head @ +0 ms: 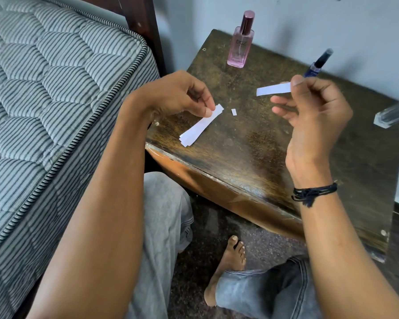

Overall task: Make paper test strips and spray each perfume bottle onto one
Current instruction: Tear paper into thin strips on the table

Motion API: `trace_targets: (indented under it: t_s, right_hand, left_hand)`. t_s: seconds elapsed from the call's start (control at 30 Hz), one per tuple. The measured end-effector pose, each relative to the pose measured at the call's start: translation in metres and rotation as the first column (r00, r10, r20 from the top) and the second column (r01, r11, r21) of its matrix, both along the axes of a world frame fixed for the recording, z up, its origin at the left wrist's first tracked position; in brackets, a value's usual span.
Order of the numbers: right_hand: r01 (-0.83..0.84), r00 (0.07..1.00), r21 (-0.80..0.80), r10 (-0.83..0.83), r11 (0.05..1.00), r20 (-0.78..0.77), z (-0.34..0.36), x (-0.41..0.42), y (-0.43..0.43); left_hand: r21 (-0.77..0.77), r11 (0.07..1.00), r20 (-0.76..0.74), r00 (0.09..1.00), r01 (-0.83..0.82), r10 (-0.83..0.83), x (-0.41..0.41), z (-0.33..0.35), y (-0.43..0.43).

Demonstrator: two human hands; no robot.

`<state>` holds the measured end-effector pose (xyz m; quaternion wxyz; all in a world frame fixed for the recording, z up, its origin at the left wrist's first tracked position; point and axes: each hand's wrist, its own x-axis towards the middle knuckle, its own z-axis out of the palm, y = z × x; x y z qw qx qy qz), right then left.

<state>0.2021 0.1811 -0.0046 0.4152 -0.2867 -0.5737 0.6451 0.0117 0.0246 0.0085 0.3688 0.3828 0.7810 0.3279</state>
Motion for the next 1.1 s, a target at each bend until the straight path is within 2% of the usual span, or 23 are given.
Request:
trace_targets:
  t_s: [0.1,0.2,0.3,0.37,0.43,0.5,0.63,0.73,0.93,1.1]
  right_hand:
    - [-0.118,0.99,0.275,0.091,0.954,0.109,0.005,0.009,0.005]
    - [-0.374,0.904,0.533,0.17,0.759,0.393,0.006,0.021,0.011]
    - [-0.639,0.717,0.528,0.184,0.559,0.672,0.004,0.031,0.011]
    - [-0.741,0.594,0.436,0.196,0.511,0.78,0.004,0.036,0.01]
    - [-0.782,0.514,0.349,0.217,0.516,0.83,0.006,0.039,0.01]
    - [-0.787,0.487,0.316,0.219,0.531,0.846,0.009,0.042,0.011]
    - [-0.752,0.515,0.323,0.206,0.575,0.832,0.014,0.045,0.014]
    - [-0.743,0.52,0.359,0.15,0.565,0.841,0.01,0.044,0.017]
    - [-0.758,0.465,0.336,0.102,0.56,0.879,0.003,0.04,0.025]
    - [-0.773,0.449,0.328,0.103,0.543,0.887,-0.001,0.038,0.024]
  left_hand:
    - [0.064,0.996,0.02,0.998,-0.055,0.054,0.005,0.003,0.007]
    - [0.086,0.994,0.023,0.998,-0.063,0.061,0.012,0.004,0.015]
    - [0.076,0.997,-0.066,0.997,-0.032,0.037,0.014,0.001,0.02]
    - [0.089,0.995,-0.112,0.992,-0.042,0.051,0.014,-0.001,0.022]
    - [0.111,0.992,-0.151,0.986,-0.058,0.075,0.015,-0.002,0.024]
    - [0.117,0.991,-0.185,0.98,-0.057,0.078,0.016,-0.003,0.027]
    - [0.089,0.996,-0.266,0.962,-0.031,0.054,0.02,-0.008,0.032]
    - [0.081,0.997,-0.324,0.946,-0.001,0.028,0.024,-0.01,0.035]
    - [0.123,0.985,-0.433,0.9,0.122,-0.057,0.039,-0.007,0.05]
    - [0.051,0.967,-0.492,0.849,0.248,-0.191,0.049,-0.012,0.059]
